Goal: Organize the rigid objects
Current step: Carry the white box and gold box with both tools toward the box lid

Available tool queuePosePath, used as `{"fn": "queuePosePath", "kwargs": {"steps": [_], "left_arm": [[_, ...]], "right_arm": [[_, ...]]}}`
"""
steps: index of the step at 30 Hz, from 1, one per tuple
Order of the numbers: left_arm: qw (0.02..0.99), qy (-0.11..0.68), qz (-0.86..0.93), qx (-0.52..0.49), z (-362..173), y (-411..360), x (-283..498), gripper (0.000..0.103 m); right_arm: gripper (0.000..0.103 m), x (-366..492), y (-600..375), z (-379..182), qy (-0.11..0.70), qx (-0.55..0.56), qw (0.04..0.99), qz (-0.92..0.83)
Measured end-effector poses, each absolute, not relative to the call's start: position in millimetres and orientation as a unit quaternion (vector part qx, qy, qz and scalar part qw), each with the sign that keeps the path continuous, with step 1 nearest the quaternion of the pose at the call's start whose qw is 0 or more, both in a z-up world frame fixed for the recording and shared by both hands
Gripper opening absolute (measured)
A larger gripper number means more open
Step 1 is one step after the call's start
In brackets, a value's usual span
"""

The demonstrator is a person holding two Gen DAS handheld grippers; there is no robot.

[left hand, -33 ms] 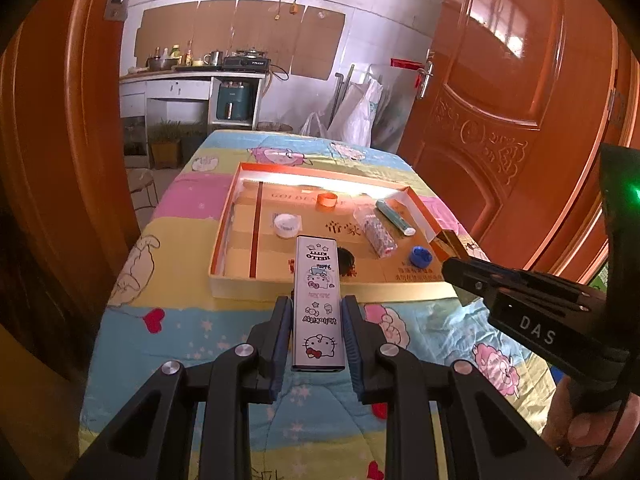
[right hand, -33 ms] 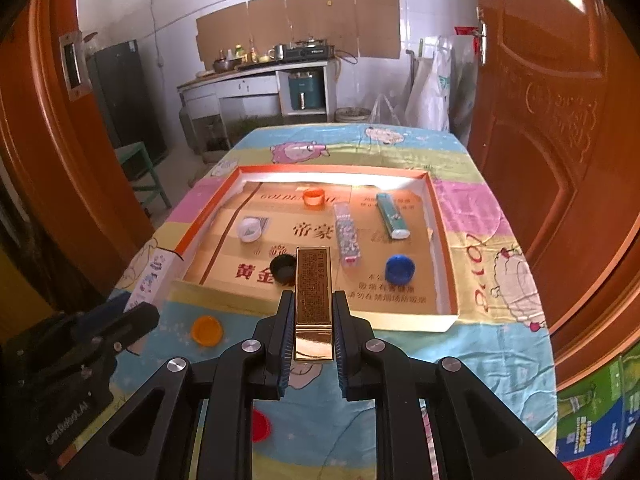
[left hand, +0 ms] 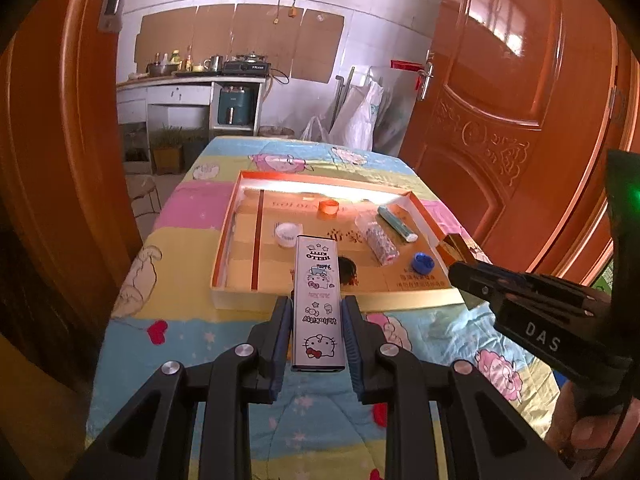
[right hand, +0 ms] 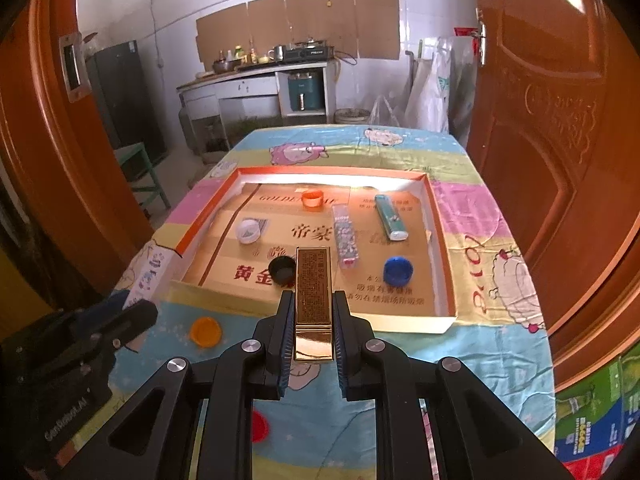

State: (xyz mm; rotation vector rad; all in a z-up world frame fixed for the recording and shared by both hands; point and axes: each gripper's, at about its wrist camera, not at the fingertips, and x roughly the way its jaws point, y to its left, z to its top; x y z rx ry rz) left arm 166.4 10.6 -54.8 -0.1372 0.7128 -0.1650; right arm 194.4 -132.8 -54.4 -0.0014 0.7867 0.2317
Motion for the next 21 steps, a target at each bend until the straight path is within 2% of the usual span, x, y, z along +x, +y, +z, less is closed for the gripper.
{"fn": "queuePosePath", "kwargs": {"steps": [21], "left_arm": [[0.941, 0.330, -0.069, -0.023, -29.9, -15.5, 202.7, 0.026]], "right_arm": [[0.018, 202.9, -166.9, -49.6, 0.372, 0.003, 0.923, 0.093]]}}
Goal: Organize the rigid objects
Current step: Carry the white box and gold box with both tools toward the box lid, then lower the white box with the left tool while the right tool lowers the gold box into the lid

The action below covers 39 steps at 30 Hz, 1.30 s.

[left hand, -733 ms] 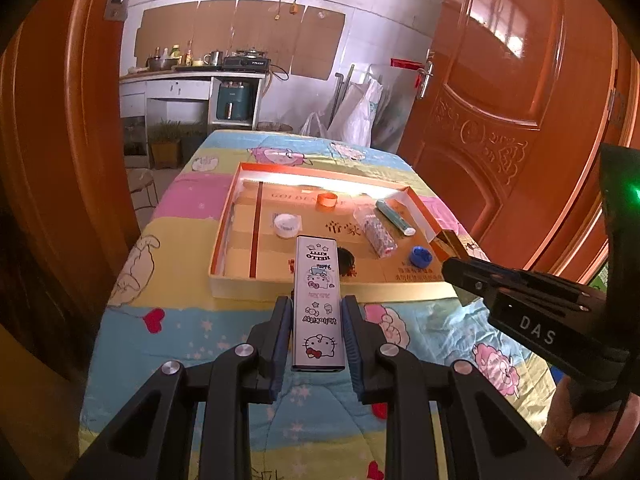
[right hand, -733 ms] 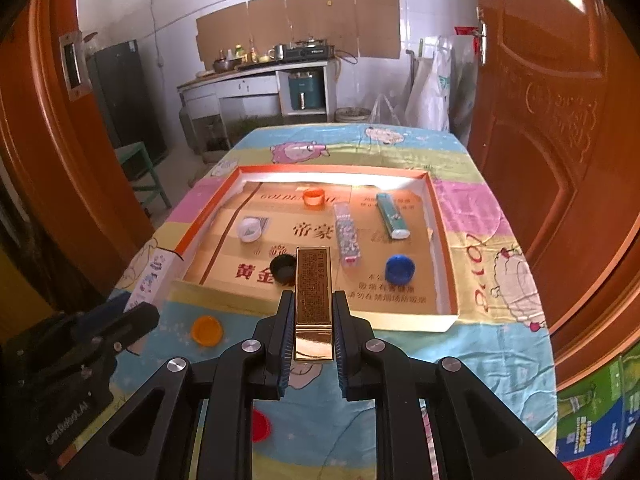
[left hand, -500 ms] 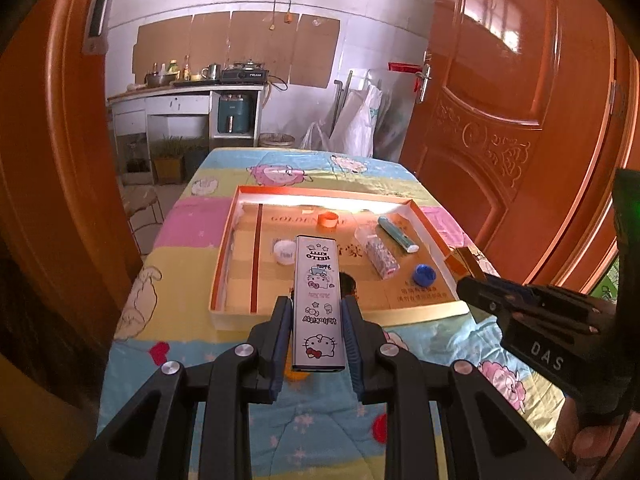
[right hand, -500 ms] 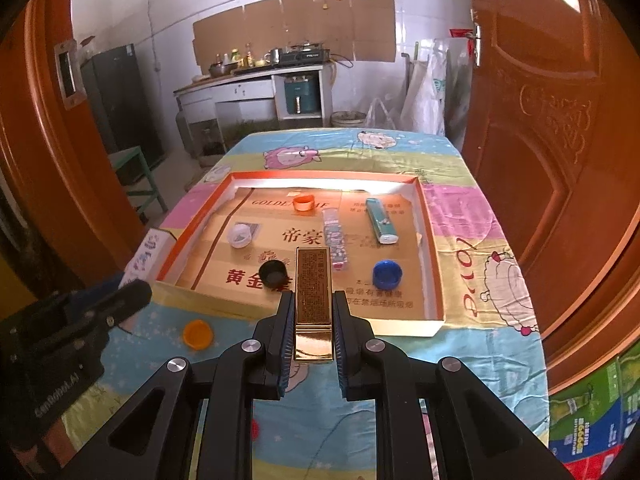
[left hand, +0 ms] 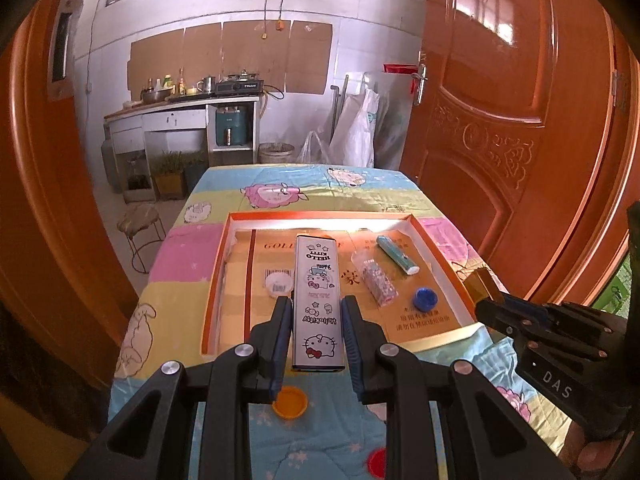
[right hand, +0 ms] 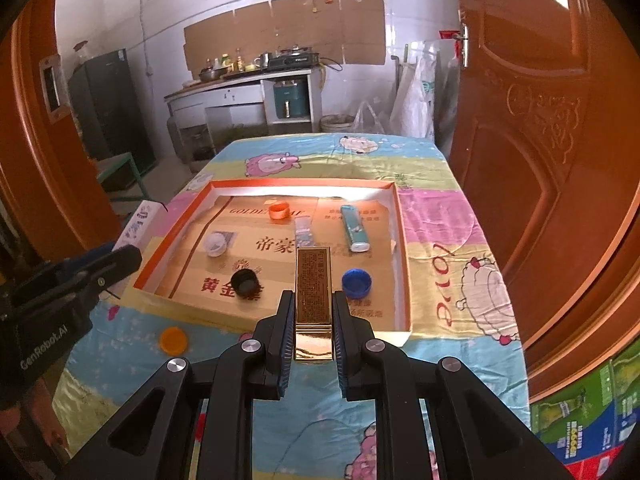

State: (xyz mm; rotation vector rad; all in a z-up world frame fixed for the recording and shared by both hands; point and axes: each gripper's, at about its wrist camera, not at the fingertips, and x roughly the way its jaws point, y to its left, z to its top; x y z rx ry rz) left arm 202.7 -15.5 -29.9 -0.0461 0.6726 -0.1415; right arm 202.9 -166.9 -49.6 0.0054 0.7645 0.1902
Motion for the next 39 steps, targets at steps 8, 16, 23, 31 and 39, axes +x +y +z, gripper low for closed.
{"fn": "queuePosePath", "kwargs": {"steps": [8, 16, 23, 31, 39], "left_arm": [[0.943, 0.328, -0.062, -0.011, -23.0, -20.8, 221.6, 0.026], [0.943, 0.329, -0.057, -0.001, -21.8, -23.3, 238.6, 0.026], [0.942, 0.333, -0.049, 0.003, -24.7, -22.4, 254.4, 0.026], [0.939, 0.341, -0.044, 0.002, -30.5, -18.9, 273.9, 0.026], [0.934, 0.354, -0.041, -0.009, -35.3, -11.1, 297.0, 0.026]], "right_arm": [[0.018, 212.5, -169.1, -45.4, 0.368, -0.008, 0.925, 0.089], [0.018, 223.2, -169.9, -41.6, 0.364, -0.017, 0.927, 0.089], [0.018, 234.7, -169.8, -42.2, 0.366, -0.022, 0.926, 0.091], [0.018, 252.0, -167.0, -41.7, 0.367, -0.032, 0.925, 0.095], [0.018, 276.3, -164.4, -43.8, 0.374, -0.033, 0.920, 0.109]]}}
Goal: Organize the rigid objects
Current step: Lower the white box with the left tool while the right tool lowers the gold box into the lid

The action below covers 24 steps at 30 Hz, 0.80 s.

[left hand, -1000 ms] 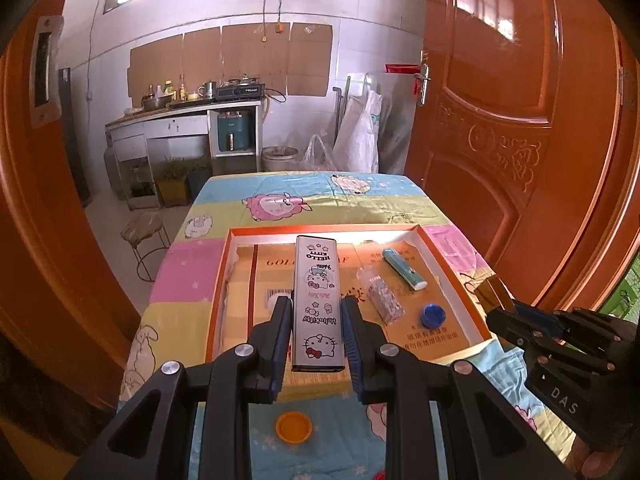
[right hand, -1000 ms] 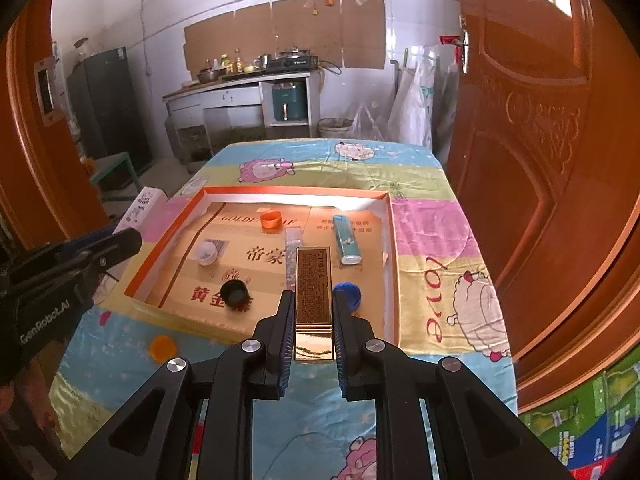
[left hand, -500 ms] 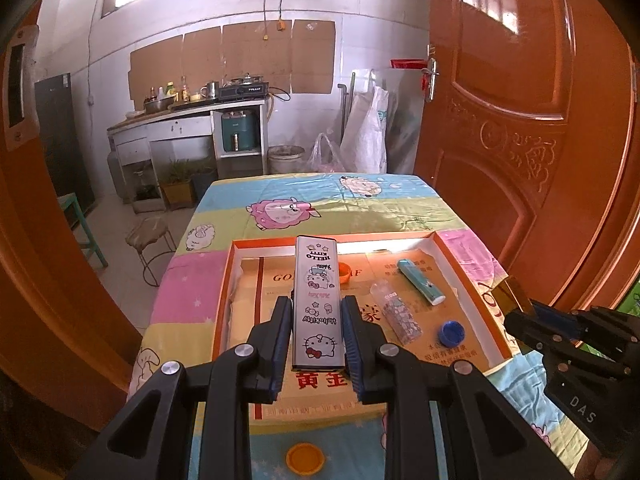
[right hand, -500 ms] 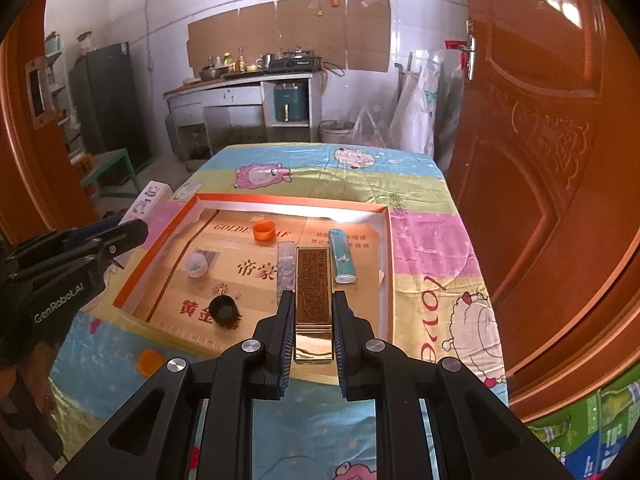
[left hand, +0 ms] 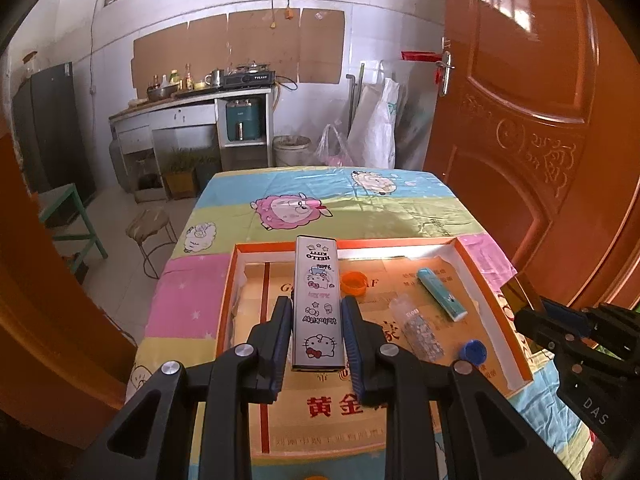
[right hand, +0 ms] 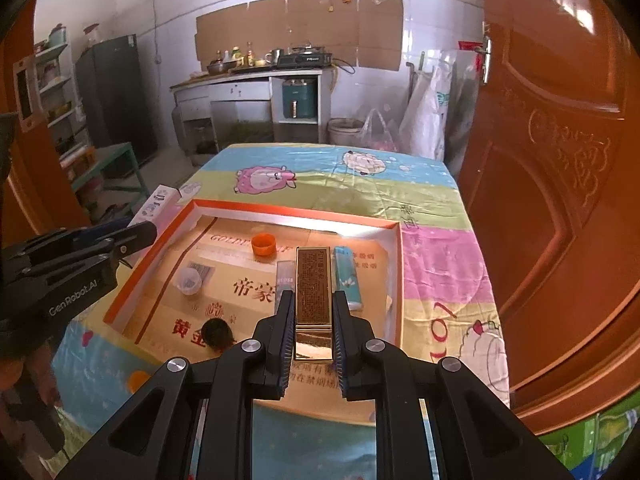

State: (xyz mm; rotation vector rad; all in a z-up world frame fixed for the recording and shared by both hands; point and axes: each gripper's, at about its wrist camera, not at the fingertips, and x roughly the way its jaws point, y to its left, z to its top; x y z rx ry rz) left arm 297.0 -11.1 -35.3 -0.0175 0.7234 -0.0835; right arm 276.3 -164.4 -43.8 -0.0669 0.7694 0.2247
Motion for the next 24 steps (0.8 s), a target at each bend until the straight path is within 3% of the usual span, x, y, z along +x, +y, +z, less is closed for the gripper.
{"fn": "queuePosePath", "kwargs": {"steps": [24], "left_arm": [[0.905, 0.419, -0.045, -0.049, -64.8, 17.0, 372.9, 0.026]], "right_arm": [[0.018, 370.5, -159.9, -69.9, 0.429, -0.017, 0.889, 0.158]]}}
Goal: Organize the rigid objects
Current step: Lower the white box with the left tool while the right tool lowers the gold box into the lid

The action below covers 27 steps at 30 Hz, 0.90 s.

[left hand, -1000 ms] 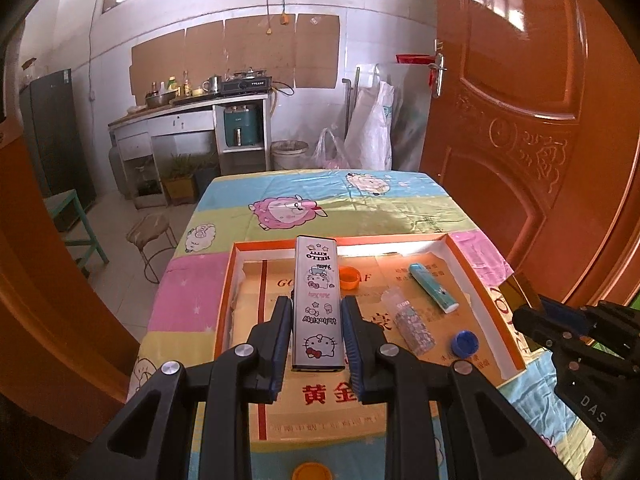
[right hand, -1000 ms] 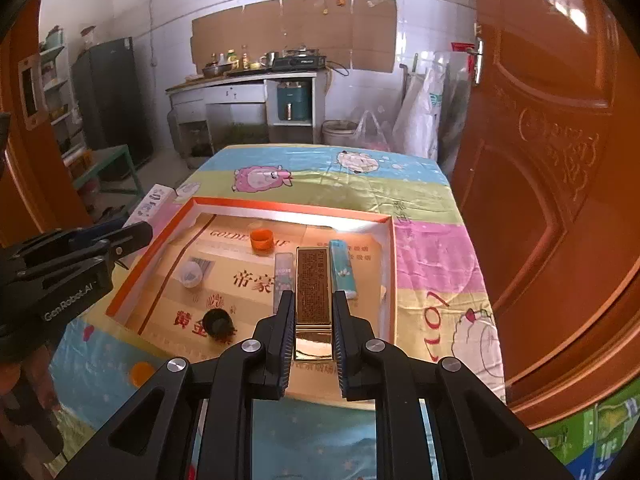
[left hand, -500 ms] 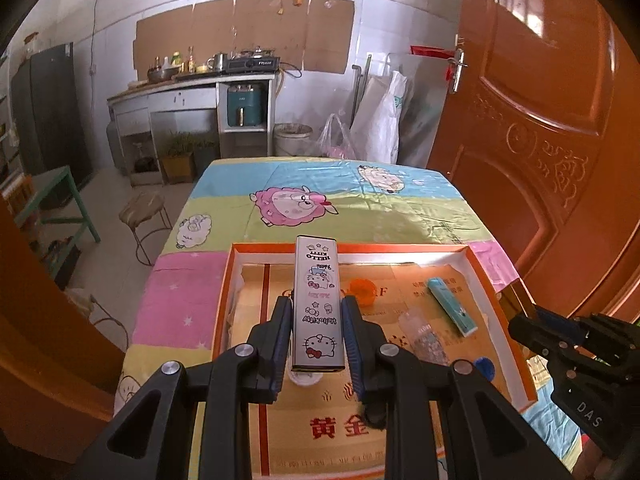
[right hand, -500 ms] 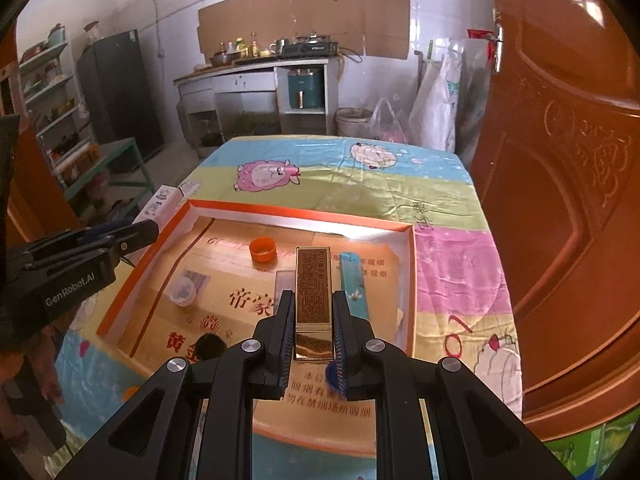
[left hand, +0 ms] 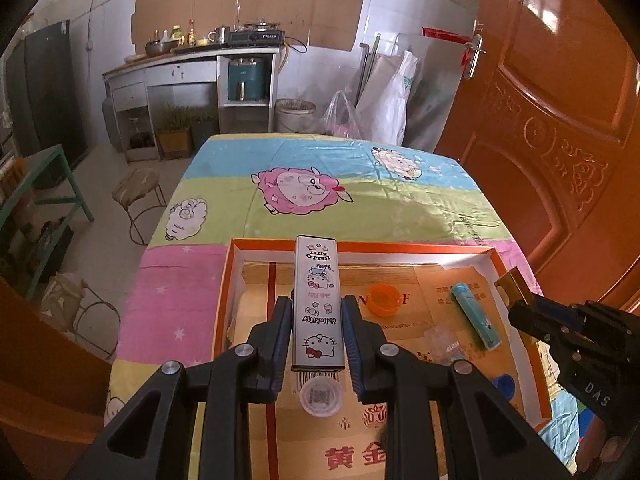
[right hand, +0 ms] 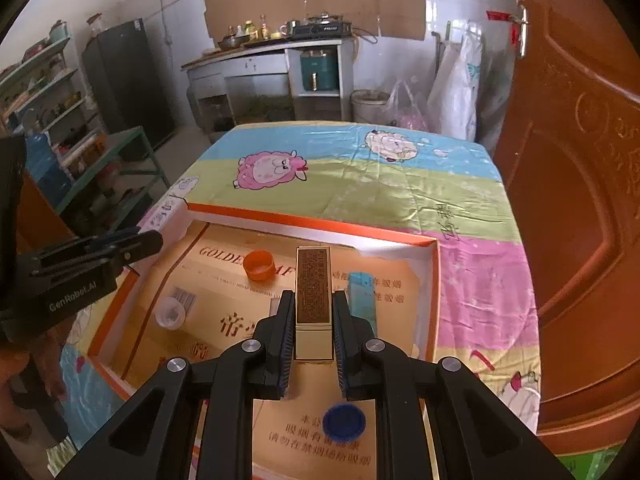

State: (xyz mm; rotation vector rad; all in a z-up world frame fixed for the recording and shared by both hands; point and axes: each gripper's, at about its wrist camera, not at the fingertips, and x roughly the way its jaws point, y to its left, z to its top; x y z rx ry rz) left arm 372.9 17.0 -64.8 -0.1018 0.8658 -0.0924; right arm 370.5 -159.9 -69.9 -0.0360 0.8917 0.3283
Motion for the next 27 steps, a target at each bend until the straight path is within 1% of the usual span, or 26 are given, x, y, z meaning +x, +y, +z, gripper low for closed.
{"fn": "queuePosePath", "kwargs": {"steps": [14, 27], "left_arm": [[0.892, 0.445, -0.048, -0.057, -78.9, 19.2, 395.2, 0.026], [0.886, 0.457, -0.047, -0.060, -89.3, 22.7, 405.2, 0.026]], "right_arm": [[0.018, 423.0, -154.9, -90.1, 0.470, -0.013, 0.865, 0.177], [0.018, 441.5, -134.3, -104.2, 0.486, -0.036, 0.855, 0.178]]}}
